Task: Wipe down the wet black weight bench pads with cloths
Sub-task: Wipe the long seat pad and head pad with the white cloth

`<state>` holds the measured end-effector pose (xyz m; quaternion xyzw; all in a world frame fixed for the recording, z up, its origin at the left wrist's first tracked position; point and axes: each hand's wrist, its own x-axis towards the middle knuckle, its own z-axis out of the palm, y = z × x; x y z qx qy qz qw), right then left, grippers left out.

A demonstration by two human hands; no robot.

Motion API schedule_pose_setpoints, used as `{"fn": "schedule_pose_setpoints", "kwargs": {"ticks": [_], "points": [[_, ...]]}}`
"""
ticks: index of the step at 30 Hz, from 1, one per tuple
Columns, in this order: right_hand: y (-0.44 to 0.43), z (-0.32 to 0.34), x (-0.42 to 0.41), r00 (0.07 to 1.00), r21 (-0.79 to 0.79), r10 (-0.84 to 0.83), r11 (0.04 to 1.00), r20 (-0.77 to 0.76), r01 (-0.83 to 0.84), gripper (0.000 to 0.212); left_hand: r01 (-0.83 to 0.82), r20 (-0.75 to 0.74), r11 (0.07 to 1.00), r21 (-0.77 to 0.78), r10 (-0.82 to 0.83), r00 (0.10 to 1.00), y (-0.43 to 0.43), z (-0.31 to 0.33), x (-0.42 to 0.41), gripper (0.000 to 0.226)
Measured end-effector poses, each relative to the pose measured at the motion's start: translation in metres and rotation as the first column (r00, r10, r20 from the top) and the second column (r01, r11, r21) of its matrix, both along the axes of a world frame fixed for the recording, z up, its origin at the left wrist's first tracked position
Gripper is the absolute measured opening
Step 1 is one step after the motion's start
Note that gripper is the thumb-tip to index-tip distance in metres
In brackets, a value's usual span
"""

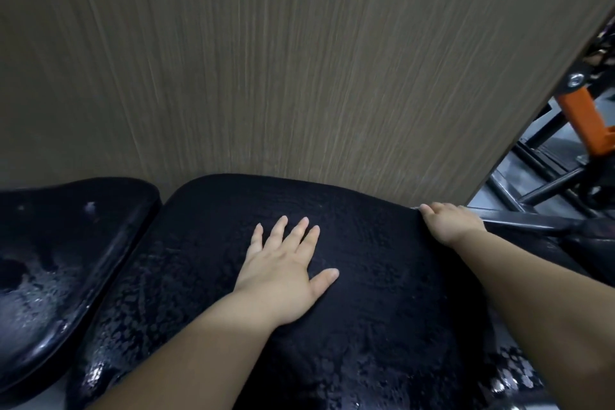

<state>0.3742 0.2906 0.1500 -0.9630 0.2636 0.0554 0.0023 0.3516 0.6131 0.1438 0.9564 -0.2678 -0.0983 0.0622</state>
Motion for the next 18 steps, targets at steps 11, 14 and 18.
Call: {"fn": "schedule_pose_setpoints", "kwargs": {"ticks": [11, 14, 18], "points": [[0.105, 0.000, 0.067, 0.992, 0.128, 0.121, 0.984, 0.032, -0.125, 0.054, 0.035, -0.008, 0.999, 0.003, -0.035, 0.999, 0.003, 0.000, 0.003, 0.078], [0.106, -0.002, 0.070, 0.989, 0.131, 0.141, 0.981, 0.051, -0.147, 0.053, 0.036, -0.006, 0.999, 0.014, -0.036, 0.999, 0.004, -0.002, 0.003, 0.078], [0.090, -0.003, 0.060, 0.983, 0.149, 0.174, 0.972, 0.062, -0.182, 0.054, 0.042, -0.012, 0.999, 0.021, -0.042, 0.999, 0.003, 0.002, 0.007, 0.077]]}}
